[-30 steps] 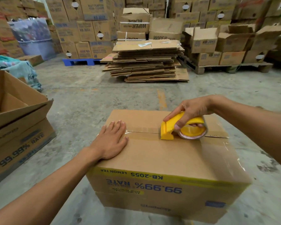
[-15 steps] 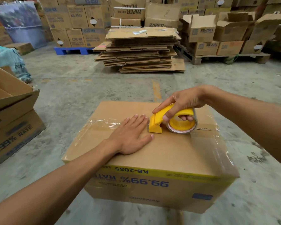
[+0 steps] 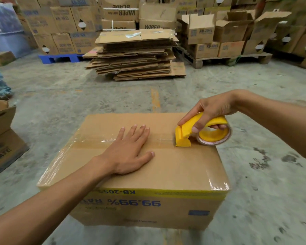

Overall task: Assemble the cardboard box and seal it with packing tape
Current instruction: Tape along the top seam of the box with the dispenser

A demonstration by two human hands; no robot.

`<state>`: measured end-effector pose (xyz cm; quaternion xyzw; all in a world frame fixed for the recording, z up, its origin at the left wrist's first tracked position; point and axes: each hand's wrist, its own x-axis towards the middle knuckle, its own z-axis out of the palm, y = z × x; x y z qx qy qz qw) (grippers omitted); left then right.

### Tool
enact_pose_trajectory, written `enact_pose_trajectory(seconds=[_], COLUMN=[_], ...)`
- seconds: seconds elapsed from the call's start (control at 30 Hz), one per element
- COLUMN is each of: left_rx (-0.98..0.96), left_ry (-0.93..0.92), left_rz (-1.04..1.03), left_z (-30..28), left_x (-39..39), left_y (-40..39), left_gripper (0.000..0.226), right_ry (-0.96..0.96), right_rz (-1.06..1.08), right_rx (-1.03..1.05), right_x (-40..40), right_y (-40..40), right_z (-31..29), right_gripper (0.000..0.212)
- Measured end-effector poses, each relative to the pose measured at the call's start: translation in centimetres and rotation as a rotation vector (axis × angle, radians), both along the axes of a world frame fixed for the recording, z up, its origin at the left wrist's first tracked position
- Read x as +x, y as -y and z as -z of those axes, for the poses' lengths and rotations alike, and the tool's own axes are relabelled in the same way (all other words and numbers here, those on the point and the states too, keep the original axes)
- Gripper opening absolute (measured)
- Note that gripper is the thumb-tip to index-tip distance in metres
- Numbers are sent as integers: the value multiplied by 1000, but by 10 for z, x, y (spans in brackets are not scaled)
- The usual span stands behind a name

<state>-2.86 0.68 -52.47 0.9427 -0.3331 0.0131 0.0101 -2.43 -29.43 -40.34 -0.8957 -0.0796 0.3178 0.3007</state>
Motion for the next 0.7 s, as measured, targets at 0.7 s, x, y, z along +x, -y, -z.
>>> enact_pose_trajectory(seconds=[0.7], left_rx=[-23], left_ry=[-57], left_rz=[0], left_z=[22], left_x=[-25], left_y=[66], left_gripper=[96], right_ry=[-45], right_rz=[156], right_rx=[-42], right_x=[-57], right_y=[127], right_z=[8], right_gripper=[51])
